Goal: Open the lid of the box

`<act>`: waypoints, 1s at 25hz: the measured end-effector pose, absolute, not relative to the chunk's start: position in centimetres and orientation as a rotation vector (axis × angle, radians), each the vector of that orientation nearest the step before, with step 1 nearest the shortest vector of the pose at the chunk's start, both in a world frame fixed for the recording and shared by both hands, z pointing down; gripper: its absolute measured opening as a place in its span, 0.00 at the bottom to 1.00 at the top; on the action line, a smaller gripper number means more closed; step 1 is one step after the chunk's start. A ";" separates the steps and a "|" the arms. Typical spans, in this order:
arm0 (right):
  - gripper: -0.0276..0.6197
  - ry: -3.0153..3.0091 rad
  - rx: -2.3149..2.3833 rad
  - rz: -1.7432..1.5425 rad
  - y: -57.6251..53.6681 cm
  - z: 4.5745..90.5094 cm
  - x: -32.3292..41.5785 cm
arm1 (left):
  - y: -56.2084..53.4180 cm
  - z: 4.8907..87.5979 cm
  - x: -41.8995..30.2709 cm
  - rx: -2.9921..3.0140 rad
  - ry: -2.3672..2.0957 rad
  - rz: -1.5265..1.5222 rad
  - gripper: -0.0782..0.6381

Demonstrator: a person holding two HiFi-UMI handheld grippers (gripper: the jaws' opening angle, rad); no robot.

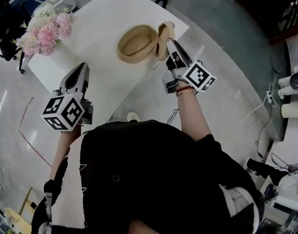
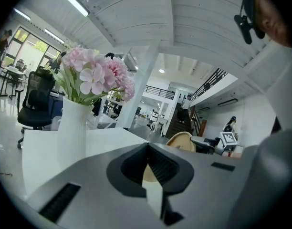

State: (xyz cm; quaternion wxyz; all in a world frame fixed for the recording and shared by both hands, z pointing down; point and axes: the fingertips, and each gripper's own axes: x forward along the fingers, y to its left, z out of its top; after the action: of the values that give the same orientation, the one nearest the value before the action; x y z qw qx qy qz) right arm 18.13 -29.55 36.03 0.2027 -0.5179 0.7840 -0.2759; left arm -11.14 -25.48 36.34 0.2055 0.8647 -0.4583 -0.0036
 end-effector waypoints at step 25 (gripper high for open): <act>0.16 2.102 -1.576 -0.861 -22.5 39.3 18.9 | -23.6 39.3 -7.2 2.435 -1.072 0.060 0.12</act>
State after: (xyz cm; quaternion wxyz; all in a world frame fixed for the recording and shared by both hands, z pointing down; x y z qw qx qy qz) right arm 18.93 -22.48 39.31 0.1874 -0.5599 0.7469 -0.3059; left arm -7.17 -23.59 39.27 0.2377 0.8888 -0.3913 0.0217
